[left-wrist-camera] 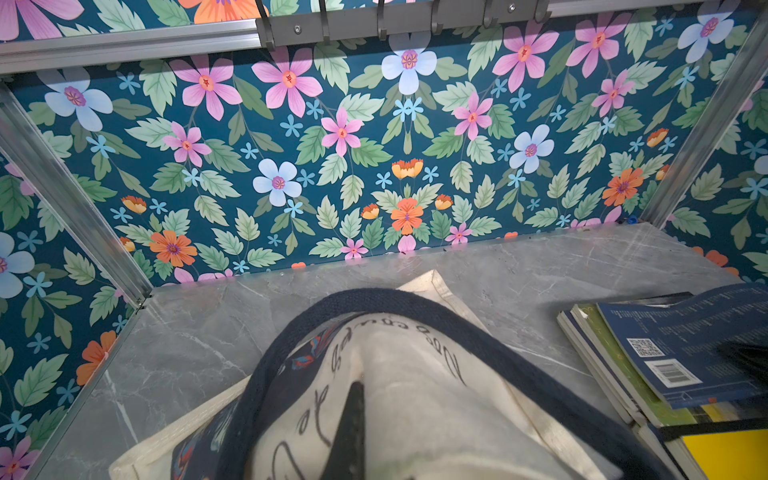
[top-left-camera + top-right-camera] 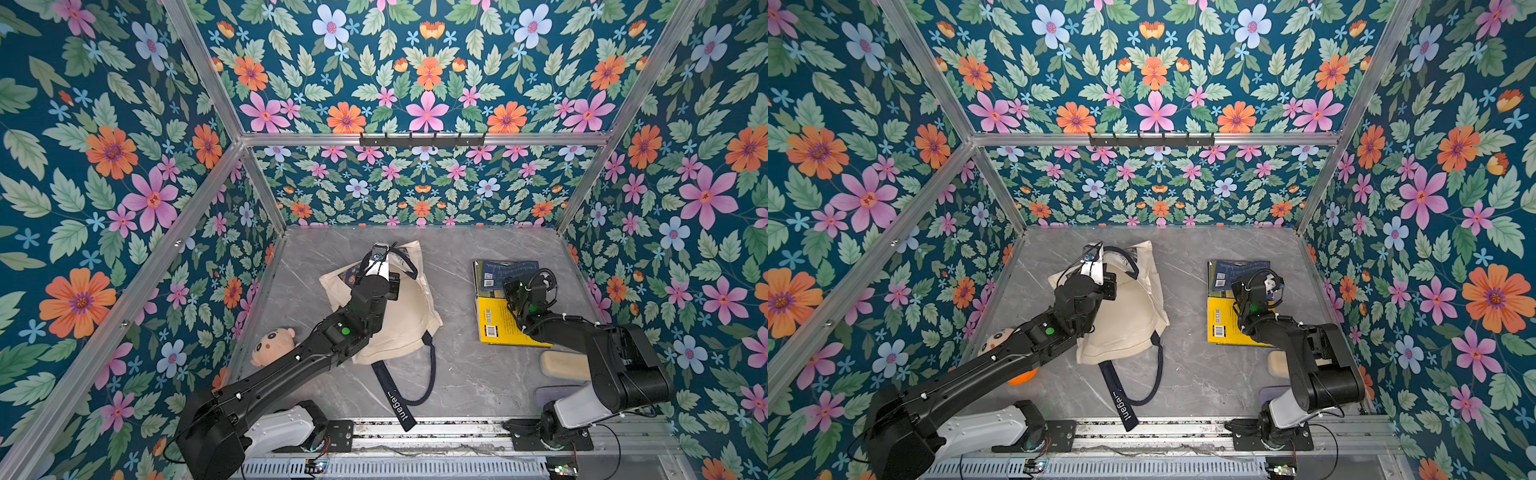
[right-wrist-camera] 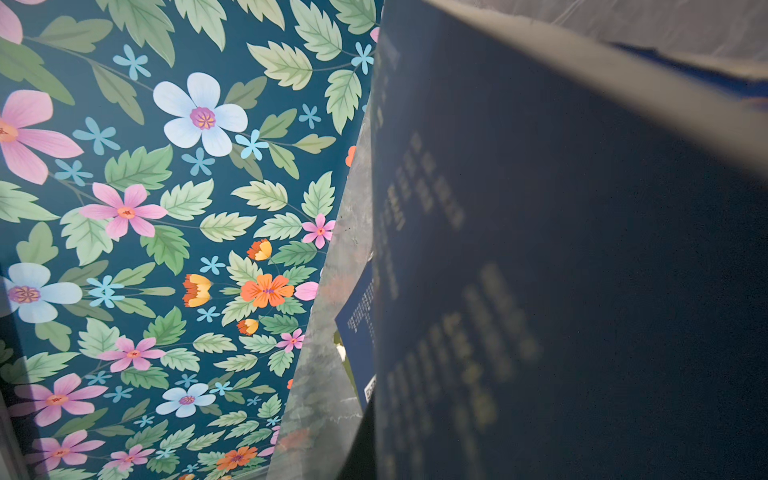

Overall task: Take out the books from the canvas bag
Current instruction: Place the book on the book.

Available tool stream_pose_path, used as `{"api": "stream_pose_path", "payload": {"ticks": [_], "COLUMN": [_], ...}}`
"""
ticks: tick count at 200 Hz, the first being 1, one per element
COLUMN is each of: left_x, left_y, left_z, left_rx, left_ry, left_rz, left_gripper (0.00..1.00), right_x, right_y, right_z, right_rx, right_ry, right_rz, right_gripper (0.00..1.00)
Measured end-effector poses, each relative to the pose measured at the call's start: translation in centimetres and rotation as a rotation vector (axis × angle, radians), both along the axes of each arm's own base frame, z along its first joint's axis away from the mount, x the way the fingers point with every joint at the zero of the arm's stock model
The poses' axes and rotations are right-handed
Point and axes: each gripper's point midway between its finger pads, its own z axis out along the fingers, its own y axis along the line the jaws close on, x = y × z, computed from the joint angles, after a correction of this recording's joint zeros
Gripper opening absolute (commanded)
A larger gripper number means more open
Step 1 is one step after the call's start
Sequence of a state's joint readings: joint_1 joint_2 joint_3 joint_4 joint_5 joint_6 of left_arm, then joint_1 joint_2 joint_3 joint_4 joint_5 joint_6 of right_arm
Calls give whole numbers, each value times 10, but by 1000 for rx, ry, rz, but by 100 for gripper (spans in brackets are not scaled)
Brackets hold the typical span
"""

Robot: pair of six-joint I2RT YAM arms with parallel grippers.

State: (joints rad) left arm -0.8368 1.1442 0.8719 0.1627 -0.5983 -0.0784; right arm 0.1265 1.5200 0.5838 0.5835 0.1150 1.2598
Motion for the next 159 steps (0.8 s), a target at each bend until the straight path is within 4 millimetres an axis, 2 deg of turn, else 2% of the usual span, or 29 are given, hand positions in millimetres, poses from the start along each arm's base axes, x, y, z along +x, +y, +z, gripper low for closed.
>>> {"api": "stream_pose_path", "payload": {"ticks": [41, 90, 116, 159], "left_x": [0, 1, 1, 2], "left_y": [0, -2, -2, -3], "left_z": [0, -3, -3, -6], "left_rx": [0, 7, 7, 15], "left_ry": [0, 6, 7, 13], "left_rz": [0, -2, -2, -3], "left_gripper": [0, 0, 0, 0], "right_x": [-13, -21, -23, -31], "right_y": [-1, -4, 1, 9], "right_z": [-3, -12, -8, 3], "right_rx": [16, 32, 55, 78], "right_ry": [56, 105, 98, 98], "right_rz": [35, 76, 113, 157], "right_gripper": [37, 49, 57, 60]}}
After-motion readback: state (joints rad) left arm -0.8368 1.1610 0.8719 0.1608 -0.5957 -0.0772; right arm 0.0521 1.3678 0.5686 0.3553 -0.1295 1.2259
